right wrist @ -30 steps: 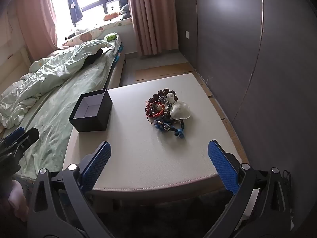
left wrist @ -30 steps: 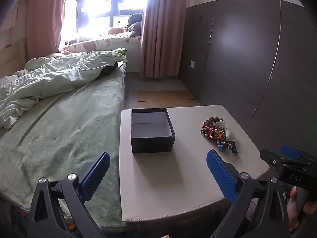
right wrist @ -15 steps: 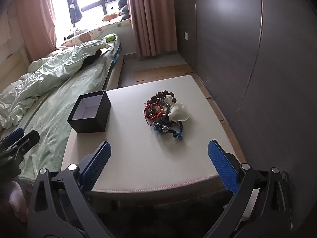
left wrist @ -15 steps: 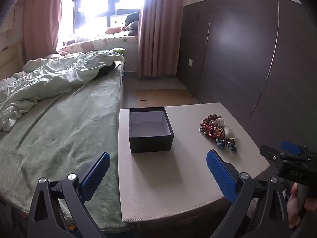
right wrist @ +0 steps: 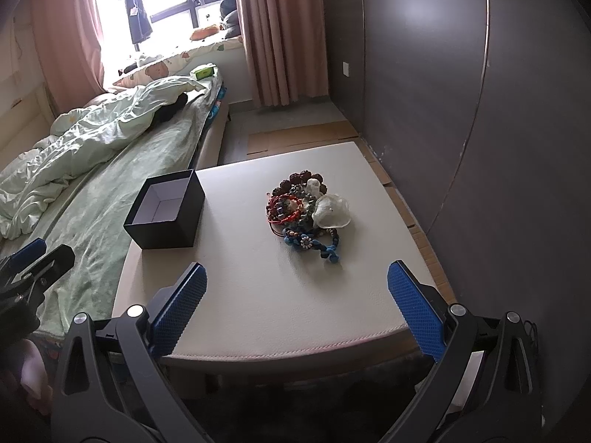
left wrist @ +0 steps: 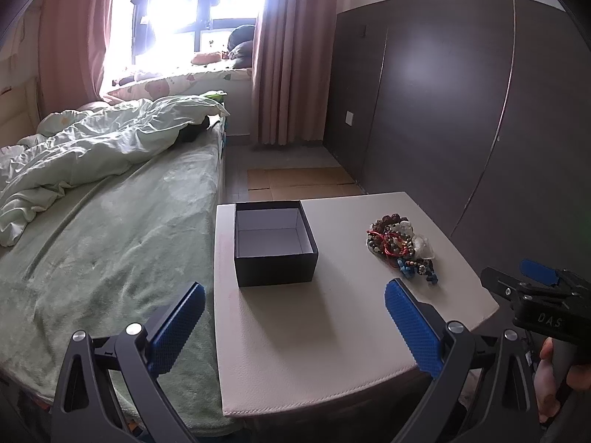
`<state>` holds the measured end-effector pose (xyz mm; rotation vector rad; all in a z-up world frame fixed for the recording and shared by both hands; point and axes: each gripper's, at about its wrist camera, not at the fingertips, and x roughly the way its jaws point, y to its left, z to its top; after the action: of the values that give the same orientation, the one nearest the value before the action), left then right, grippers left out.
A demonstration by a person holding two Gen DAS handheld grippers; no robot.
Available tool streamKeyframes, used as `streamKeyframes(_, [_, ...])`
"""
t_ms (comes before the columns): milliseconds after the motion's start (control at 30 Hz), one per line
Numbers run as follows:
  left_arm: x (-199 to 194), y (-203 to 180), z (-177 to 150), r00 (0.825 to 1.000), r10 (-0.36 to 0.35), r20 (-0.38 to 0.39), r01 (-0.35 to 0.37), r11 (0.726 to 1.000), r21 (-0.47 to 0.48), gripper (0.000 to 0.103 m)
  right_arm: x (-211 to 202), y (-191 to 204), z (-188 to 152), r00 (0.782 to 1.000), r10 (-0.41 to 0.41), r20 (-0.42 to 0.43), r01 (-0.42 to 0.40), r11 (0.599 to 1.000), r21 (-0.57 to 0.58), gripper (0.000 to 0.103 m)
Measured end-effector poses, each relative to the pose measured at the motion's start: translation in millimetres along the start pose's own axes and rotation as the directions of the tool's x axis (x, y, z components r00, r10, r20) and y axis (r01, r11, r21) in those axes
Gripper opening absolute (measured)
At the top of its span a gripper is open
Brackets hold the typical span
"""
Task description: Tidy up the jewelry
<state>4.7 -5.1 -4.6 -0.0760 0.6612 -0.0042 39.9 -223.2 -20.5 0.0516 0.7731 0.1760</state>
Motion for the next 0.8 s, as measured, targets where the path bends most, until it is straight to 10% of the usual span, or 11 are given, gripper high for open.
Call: streamKeyframes(800, [-0.7,0.4,1.6,1.000,-0.004,0.010,0.004,1.000,0.002,0.095,3.1,-0.6,0.2,1.000,-0.004,-0.006,0.004,1.000,0.000,0.098])
